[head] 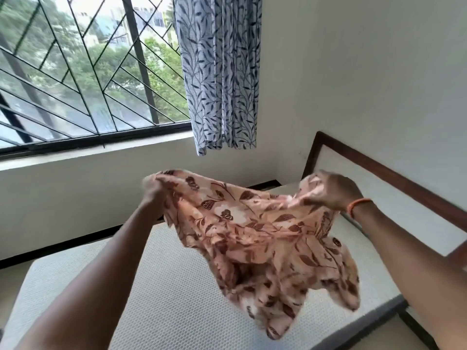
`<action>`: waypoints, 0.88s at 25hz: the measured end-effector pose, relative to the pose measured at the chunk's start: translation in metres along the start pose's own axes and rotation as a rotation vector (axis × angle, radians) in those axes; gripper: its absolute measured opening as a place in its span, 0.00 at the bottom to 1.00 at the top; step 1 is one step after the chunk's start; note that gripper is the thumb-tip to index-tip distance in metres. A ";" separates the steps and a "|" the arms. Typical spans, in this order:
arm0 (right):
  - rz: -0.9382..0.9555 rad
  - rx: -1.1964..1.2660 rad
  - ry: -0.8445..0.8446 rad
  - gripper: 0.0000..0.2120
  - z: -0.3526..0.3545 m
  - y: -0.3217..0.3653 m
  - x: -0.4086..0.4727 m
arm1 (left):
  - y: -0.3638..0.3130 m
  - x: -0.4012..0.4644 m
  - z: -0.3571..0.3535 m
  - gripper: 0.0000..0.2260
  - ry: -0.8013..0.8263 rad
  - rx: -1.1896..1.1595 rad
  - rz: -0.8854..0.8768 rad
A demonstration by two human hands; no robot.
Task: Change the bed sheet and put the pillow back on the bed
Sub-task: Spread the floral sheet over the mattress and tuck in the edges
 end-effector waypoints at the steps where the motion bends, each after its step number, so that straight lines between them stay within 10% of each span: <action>1: -0.014 -0.074 0.082 0.39 -0.007 0.008 0.000 | -0.014 -0.010 -0.017 0.13 0.080 0.004 -0.044; 4: -0.038 -0.085 0.235 0.49 -0.015 0.044 0.002 | -0.048 -0.046 -0.054 0.11 0.276 0.101 -0.117; 8: 0.324 0.764 -0.050 0.63 -0.001 0.141 0.013 | -0.061 -0.100 -0.112 0.03 0.516 0.506 -0.314; 12: 0.380 0.558 -0.399 0.38 0.022 0.158 0.031 | -0.040 -0.105 -0.128 0.18 0.392 0.601 -0.729; 15: 0.317 0.464 -0.603 0.16 0.030 0.129 0.031 | 0.026 -0.089 -0.119 0.31 0.543 0.496 -0.411; 17: 0.291 0.494 -0.602 0.10 0.033 0.128 0.033 | 0.084 -0.100 -0.132 0.19 0.703 0.631 -0.200; 22: 0.095 0.687 -0.564 0.10 0.029 0.100 0.029 | 0.134 -0.074 -0.155 0.12 0.482 0.185 0.169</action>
Point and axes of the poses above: each hand's wrist, its own x-axis towards the middle knuckle, its own z-axis out of the back of the hand, y = z × x, the point moved 2 cm from there along x, towards the middle knuckle, and after that the axes turned 13 degrees about z, right-handed, at the moved point
